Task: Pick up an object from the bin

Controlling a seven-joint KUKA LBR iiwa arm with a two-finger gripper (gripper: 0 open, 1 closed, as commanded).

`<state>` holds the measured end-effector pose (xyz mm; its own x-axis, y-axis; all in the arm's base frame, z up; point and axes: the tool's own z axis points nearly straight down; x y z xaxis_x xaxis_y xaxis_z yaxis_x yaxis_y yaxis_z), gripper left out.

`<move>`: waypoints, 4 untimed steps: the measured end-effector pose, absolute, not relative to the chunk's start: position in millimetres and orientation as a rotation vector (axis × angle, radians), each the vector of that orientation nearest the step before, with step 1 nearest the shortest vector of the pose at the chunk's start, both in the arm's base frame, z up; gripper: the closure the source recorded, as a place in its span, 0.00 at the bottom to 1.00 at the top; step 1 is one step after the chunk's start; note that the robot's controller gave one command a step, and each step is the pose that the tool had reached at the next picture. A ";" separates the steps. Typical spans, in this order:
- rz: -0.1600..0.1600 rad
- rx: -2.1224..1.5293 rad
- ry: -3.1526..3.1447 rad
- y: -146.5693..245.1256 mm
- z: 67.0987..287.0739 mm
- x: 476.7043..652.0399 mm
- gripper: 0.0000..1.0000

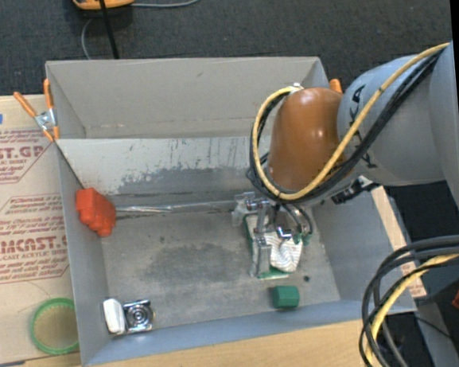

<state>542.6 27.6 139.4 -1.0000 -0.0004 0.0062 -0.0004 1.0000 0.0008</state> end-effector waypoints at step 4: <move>-0.001 -0.203 -3.136 -23.5 99.2 546.9 0.00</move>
Offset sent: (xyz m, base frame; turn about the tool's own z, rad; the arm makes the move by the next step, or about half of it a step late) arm -0.0018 -0.0446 -0.0429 0.4638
